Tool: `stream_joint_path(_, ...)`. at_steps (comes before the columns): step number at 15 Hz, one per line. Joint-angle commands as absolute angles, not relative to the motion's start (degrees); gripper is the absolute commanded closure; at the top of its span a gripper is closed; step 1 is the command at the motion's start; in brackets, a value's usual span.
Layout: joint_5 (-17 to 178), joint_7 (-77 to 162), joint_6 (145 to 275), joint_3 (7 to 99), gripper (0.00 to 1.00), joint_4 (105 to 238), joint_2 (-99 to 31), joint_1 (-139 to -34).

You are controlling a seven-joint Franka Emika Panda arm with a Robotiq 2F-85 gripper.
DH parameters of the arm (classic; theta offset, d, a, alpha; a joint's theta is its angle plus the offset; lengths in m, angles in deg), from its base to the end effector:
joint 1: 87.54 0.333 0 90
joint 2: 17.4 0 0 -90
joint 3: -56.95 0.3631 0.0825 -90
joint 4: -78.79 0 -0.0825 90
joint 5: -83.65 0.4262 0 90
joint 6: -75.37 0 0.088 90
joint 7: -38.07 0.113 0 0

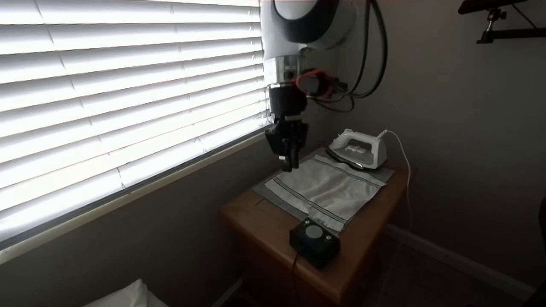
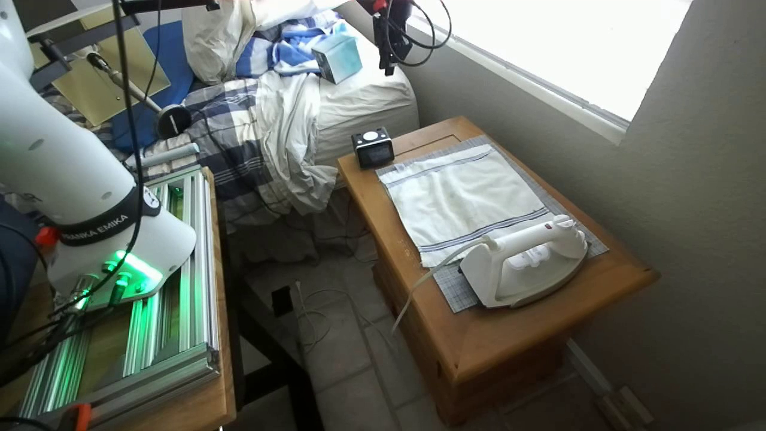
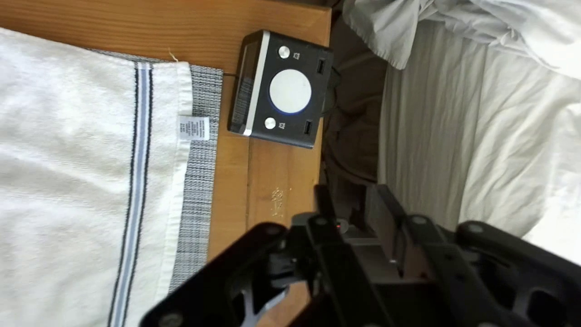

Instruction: Press the buttons on the black object

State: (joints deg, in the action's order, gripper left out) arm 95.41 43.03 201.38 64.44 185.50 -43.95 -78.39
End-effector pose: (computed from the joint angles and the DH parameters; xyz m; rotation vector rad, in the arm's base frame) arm 0.6479 0.1963 0.2692 -2.9405 -0.0916 0.2417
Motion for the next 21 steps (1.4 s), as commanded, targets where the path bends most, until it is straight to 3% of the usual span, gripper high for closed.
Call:
stream_joint_path(1, 89.2, 53.76, 205.81, 61.63, 0.38, 199.45, -30.08, -75.36)
stream_joint_path(6, 77.86, 70.88, 203.63, 61.78, 0.04, 212.17, -13.98, -75.11)
stream_joint_path(7, 75.29, 74.39, 202.58, 62.48, 0.01, 214.29, -10.63, -75.65)
stream_joint_path(11, 72.31, 76.02, 196.49, 66.09, 0.0, 222.15, 2.47, -77.17)
stream_joint_path(12, 73.43, 76.46, 198.5, 66.01, 0.0, 216.24, -5.47, -78.27)
stream_joint_path(21, 73.46, 76.44, 198.26, 66.89, 0.0, 217.12, -4.87, -79.03)
